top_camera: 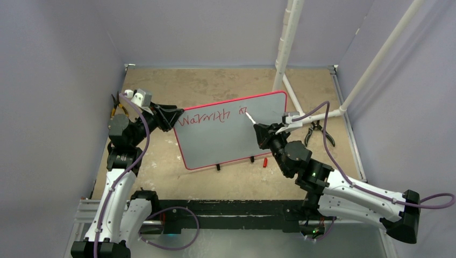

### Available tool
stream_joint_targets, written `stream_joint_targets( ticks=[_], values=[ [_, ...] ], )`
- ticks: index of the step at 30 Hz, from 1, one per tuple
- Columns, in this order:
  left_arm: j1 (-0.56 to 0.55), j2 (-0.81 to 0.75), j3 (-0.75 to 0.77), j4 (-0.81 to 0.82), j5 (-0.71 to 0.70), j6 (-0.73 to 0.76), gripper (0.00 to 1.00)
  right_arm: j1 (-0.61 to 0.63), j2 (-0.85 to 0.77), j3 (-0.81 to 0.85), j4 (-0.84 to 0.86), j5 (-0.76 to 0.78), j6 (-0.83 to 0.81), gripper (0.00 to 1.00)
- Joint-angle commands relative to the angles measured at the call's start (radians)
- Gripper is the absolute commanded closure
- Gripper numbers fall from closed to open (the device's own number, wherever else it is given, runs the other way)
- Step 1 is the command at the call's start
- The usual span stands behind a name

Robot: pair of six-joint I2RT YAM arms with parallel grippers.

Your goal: Write a sentence on the whiteboard

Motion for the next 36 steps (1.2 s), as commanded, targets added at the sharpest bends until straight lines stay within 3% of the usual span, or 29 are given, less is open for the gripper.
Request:
stream_joint_targets(
  ticks=[1,25,36],
  values=[
    [0.001,-0.012,-0.011,0.000,0.023,0.009,0.64,-0.008,-0.007,0.008,-0.042,0.015,-0.009,1.00],
    [0.000,-0.006,-0.009,-0.006,0.013,0.013,0.64,-0.012,-0.077,0.092,-0.087,-0.085,-0.124,1.00],
    [0.001,-0.002,-0.008,-0.006,0.014,0.013,0.64,-0.118,-0.123,0.070,-0.055,-0.087,-0.148,1.00]
  ],
)
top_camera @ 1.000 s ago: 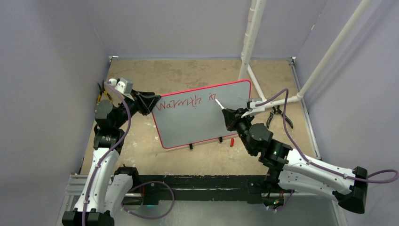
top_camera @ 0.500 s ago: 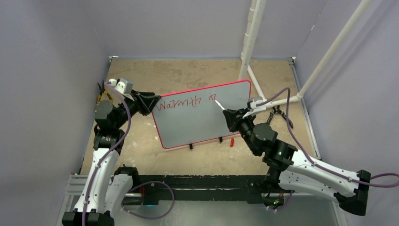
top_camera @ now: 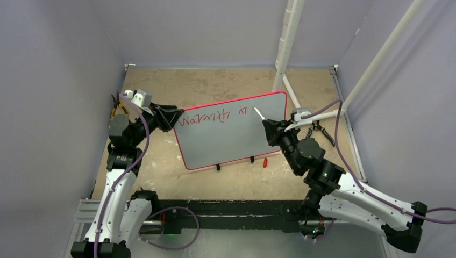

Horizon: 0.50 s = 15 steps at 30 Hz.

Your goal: Write a sentence on the whiteboard

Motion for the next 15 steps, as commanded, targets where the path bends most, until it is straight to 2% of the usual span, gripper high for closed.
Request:
stream_joint_targets(
  ticks=[1,15],
  values=[
    [0.001,0.001,-0.005,-0.005,0.016,0.013,0.64,-0.035,-0.016,0.027,0.041,-0.010,-0.033,1.00],
    [0.001,0.000,-0.005,-0.003,0.019,0.013,0.64,-0.089,0.035,0.032,0.112,-0.033,-0.074,1.00]
  ],
)
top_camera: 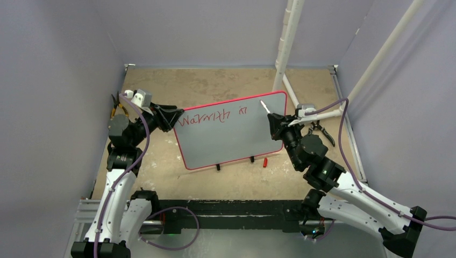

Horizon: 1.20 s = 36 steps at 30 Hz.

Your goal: Write a sentence on the whiteboard

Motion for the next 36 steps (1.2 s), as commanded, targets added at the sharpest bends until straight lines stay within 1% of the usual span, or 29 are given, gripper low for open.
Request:
stream_joint_targets(
  ticks=[1,5,10,21,27,32,36],
  values=[
    [0.002,0.000,-0.005,-0.003,0.019,0.013,0.64,-0.012,0.014,0.034,0.071,-0.024,-0.042,1.00],
    [0.001,-0.001,-0.005,-0.003,0.019,0.013,0.64,-0.012,0.022,0.038,0.071,-0.051,-0.051,1.00],
    [0.001,-0.002,-0.005,-0.004,0.020,0.013,0.64,-0.012,0.032,0.027,0.031,-0.086,-0.018,1.00],
    [0.002,-0.005,-0.006,0.002,0.023,0.010,0.64,-0.012,-0.003,-0.013,-0.094,-0.075,0.123,1.00],
    [0.001,-0.008,-0.008,0.005,0.026,0.007,0.64,-0.010,-0.023,-0.063,-0.163,-0.107,0.209,1.00],
    [0.000,-0.008,-0.008,0.006,0.029,0.005,0.64,-0.010,-0.044,-0.102,-0.167,-0.159,0.240,1.00],
    [0.000,-0.007,-0.009,0.008,0.029,0.003,0.64,-0.010,-0.044,-0.102,-0.130,-0.205,0.218,1.00]
  ],
)
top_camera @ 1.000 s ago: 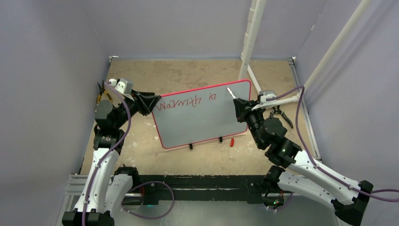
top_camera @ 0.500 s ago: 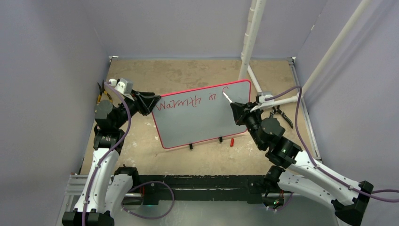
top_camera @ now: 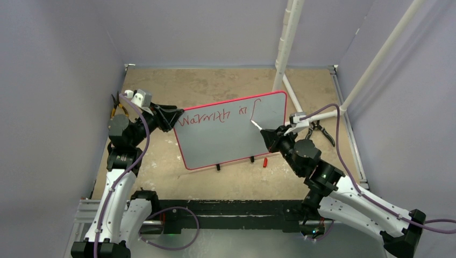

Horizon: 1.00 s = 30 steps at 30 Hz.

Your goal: Write a sentence on the whiteboard

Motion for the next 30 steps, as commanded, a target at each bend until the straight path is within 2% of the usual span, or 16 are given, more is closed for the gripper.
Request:
stream_joint_targets(
  ticks=[1,7,16,30],
  values=[
    [0.000,-0.007,-0.009,0.008,0.028,0.004,0.64,-0.003,0.004,-0.003,0.028,-0.053,-0.008,1.00],
    [0.000,-0.007,-0.009,0.008,0.028,0.006,0.64,-0.003,-0.023,0.023,0.125,-0.075,-0.042,1.00],
    [0.000,-0.004,-0.008,0.006,0.025,0.007,0.64,-0.003,0.000,0.054,0.118,0.056,-0.070,1.00],
    [0.000,0.001,-0.008,0.006,0.024,0.009,0.64,-0.003,0.007,0.063,0.124,0.152,-0.081,1.00]
  ],
)
